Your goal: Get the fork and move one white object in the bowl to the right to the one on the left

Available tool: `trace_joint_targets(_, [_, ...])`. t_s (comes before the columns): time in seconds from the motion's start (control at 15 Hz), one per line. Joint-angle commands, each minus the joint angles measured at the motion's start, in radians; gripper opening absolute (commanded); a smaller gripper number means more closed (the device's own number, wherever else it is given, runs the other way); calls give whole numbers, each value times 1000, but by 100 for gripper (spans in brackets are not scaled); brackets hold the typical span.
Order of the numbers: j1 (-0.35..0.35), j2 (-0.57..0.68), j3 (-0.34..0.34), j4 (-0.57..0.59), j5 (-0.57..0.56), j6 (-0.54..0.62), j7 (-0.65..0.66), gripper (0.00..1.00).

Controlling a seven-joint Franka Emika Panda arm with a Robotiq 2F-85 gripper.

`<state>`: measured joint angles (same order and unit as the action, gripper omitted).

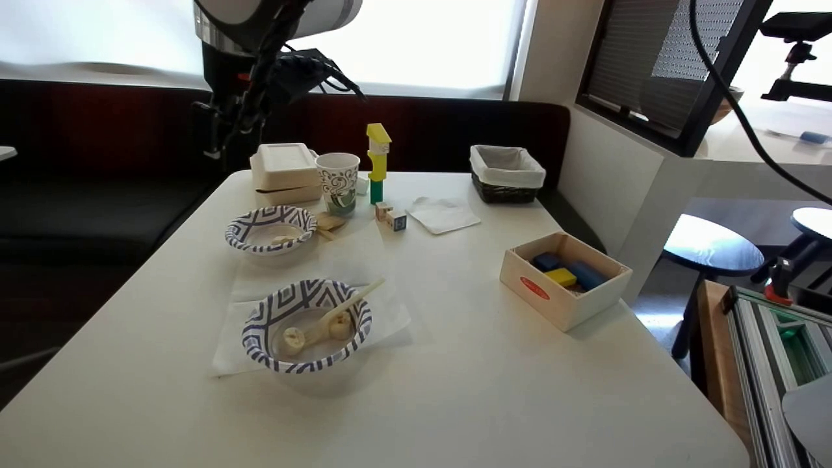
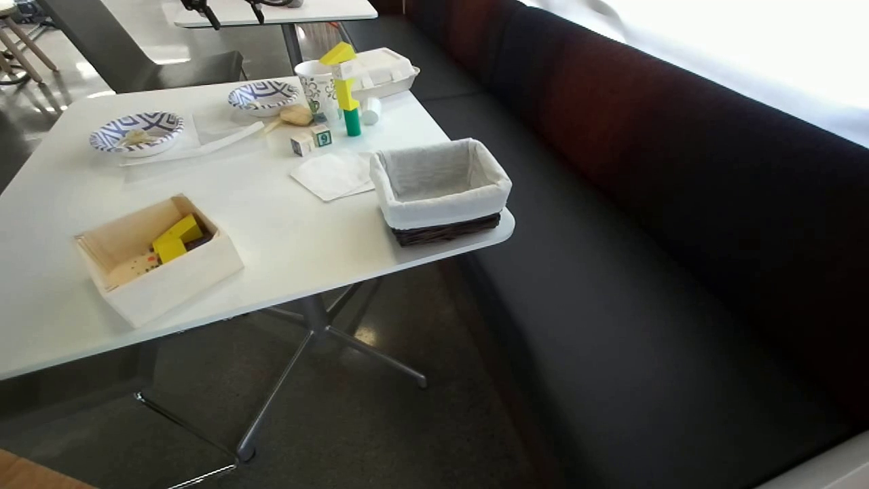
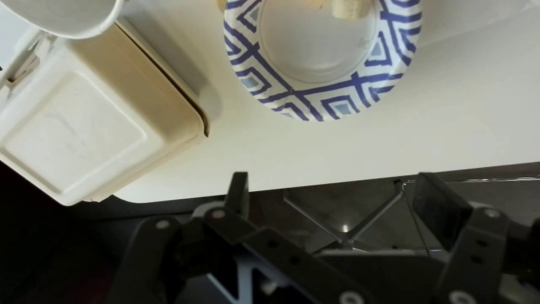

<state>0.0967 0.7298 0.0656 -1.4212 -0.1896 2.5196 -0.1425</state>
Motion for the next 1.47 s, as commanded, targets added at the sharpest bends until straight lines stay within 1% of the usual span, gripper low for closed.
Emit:
trace_joint_targets(0.0, [8,136,-31,133,18,45,45,100])
trace_joint_targets(0.07, [11,164,-43,161,15,47,58,100])
trace_joint_targets(0.27, [6,244,-46,250,30,28,70,100])
trace_joint_targets(0.47, [-3,308,-25,328,64,36,76,100])
trace_joint_targets(0.6, [-4,342,-21,377,95,32,98,100])
trace_joint_targets(0.67, [1,358,-30,397,100,29,113,100])
trace_joint_targets(0.73, [3,375,-37,415,103,41,122,100])
trace_joint_targets(0.87, [1,402,-38,449,118,28,139,100])
trace_joint_targets(1.13, [-3,455,-28,503,139,29,135,100])
trace_joint_targets(1.4, [7,497,-53,549,128,29,148,100])
